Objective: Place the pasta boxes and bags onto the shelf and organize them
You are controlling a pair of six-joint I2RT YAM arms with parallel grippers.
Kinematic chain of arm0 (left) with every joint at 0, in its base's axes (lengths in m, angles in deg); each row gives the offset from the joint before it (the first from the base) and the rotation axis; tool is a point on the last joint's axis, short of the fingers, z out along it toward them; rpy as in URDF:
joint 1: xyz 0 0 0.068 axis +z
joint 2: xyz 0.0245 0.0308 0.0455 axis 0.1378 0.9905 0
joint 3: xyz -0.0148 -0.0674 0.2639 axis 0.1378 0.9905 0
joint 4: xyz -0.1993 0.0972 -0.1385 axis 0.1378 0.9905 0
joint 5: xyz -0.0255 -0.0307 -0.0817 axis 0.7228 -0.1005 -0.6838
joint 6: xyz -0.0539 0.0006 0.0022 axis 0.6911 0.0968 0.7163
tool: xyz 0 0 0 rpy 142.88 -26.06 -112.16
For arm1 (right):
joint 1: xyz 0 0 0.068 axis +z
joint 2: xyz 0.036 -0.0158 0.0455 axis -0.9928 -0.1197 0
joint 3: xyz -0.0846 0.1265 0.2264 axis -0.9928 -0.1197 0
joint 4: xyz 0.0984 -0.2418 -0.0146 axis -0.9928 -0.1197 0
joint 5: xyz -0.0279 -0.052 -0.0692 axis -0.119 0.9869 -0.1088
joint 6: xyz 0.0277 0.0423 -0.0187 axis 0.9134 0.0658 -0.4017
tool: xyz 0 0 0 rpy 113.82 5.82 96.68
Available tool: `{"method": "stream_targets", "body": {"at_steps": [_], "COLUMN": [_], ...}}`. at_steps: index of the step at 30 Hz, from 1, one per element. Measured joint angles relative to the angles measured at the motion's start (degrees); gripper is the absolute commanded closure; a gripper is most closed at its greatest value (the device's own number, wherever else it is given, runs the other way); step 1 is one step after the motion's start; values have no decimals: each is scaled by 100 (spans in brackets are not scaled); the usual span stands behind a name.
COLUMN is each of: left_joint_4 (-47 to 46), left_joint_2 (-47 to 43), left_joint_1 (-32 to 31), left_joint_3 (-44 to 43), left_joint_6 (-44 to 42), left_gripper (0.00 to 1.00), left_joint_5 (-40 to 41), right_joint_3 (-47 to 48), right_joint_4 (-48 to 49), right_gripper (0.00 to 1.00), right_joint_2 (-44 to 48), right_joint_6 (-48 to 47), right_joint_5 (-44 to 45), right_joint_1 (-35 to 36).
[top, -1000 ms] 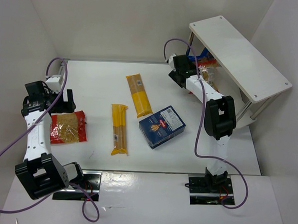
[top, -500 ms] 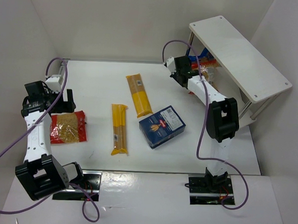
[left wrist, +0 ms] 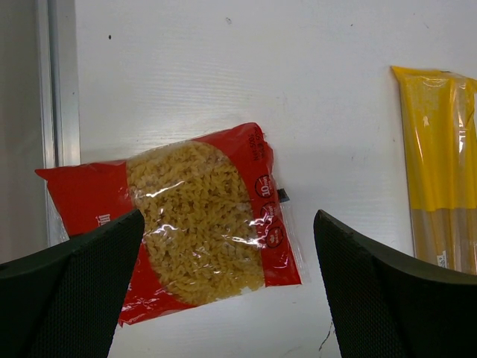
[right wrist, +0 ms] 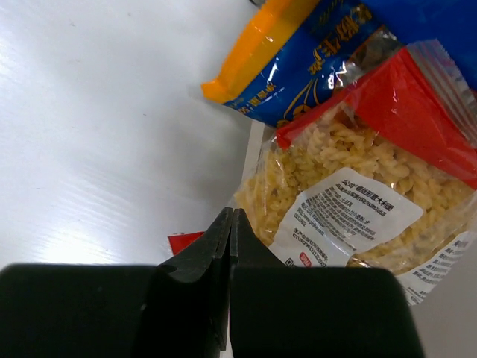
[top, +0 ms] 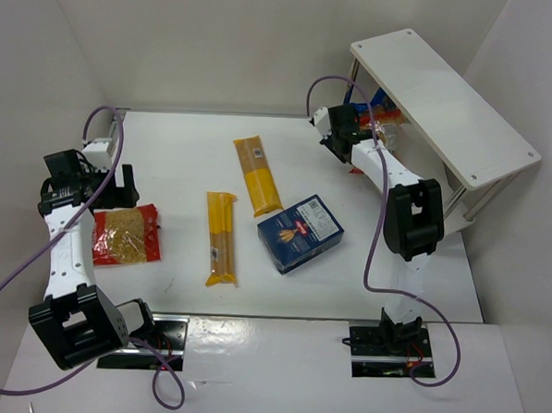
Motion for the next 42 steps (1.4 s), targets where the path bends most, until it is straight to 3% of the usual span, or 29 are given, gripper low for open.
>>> {"method": "stream_targets", "body": {"at_steps": [18,42], "left_joint_4": [0,0], "left_joint_2": [0,0], "left_joint_1": [4,4], "left_joint_3": [0,0], "left_joint_6": [0,0], "left_gripper": [0,0], "left_joint_5": [0,0], "right_joint_3": [-2,103], "right_joint_4": [-2,76], "right_gripper": [100,100], "right_joint_2": [-308,-361], "right_joint_6": [2,-114], "right_joint_5": [37,778], "right_joint_1": [-365,-870]}}
